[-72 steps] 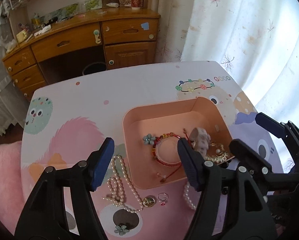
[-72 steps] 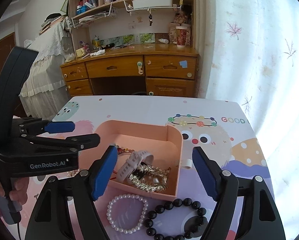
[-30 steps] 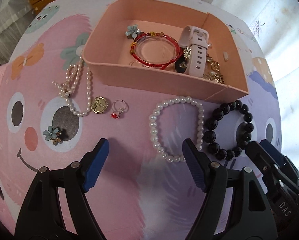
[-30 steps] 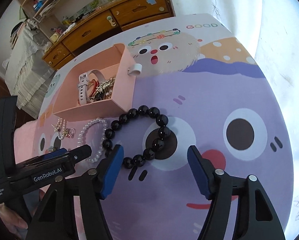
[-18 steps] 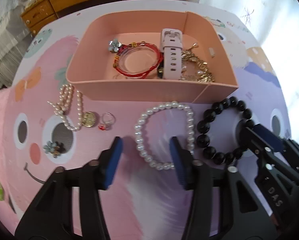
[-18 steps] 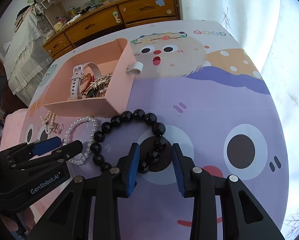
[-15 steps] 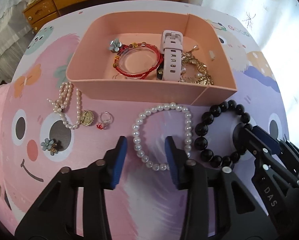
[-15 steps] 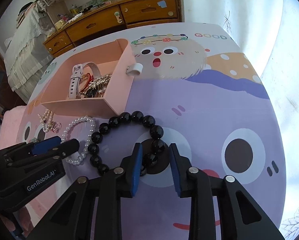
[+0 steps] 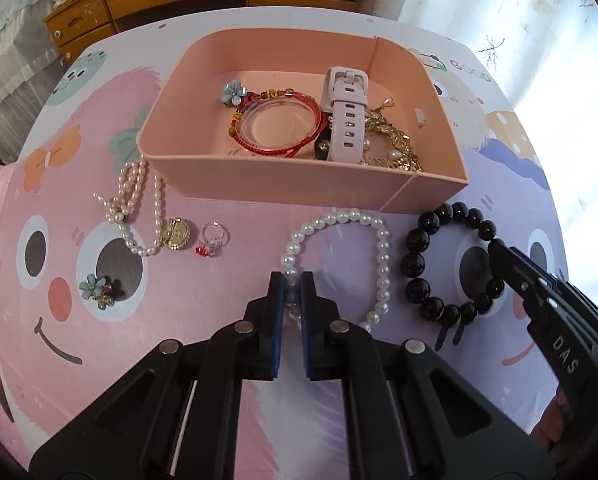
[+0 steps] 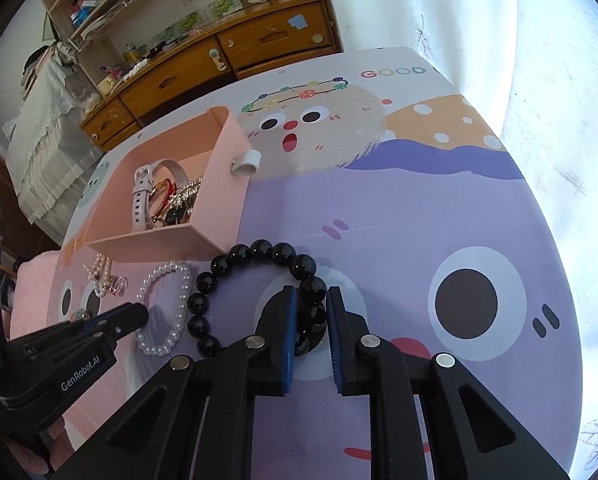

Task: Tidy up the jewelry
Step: 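Lift both bracelets and carry them over the pink tray, then open both tools to drop the pearl and black bead bracelets into the tray, then grasp the blue flower brooch with the left tool while the right tool grasps the red-stone ring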

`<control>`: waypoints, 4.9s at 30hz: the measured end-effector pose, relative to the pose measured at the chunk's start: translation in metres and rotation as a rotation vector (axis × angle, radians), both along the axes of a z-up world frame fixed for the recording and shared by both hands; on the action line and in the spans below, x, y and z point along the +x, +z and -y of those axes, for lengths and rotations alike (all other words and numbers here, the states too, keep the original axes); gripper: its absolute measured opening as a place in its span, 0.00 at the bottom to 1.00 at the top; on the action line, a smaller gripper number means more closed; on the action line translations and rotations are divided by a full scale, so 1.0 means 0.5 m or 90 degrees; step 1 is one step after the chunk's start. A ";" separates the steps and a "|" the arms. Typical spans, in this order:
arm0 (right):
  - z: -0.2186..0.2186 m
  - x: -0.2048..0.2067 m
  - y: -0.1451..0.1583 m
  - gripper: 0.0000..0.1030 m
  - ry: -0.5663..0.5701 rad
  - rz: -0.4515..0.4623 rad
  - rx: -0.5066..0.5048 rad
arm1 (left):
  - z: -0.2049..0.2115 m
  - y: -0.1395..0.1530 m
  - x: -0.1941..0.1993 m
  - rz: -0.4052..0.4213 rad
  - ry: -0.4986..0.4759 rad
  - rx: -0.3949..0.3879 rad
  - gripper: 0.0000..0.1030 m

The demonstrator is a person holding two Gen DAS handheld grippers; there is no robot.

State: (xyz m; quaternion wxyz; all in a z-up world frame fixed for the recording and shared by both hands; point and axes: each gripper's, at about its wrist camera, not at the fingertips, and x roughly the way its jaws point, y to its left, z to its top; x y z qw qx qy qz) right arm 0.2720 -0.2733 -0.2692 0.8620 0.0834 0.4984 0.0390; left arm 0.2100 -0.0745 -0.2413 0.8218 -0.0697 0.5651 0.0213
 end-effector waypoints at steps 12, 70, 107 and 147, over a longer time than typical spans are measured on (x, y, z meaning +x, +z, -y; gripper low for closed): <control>-0.022 -0.039 0.064 0.14 -0.016 0.050 0.039 | -0.065 0.058 -0.042 0.068 -0.007 -0.073 0.05; -0.263 0.115 0.272 0.29 0.072 0.212 0.142 | -0.257 0.241 0.132 0.222 -0.072 -0.155 0.19; -0.376 -0.027 0.067 0.57 0.327 0.079 -0.168 | -0.380 0.069 -0.104 0.055 -0.070 -0.082 0.54; -0.509 0.018 -0.090 0.08 0.495 0.101 -0.153 | -0.316 0.002 -0.085 0.106 -0.172 -0.037 0.17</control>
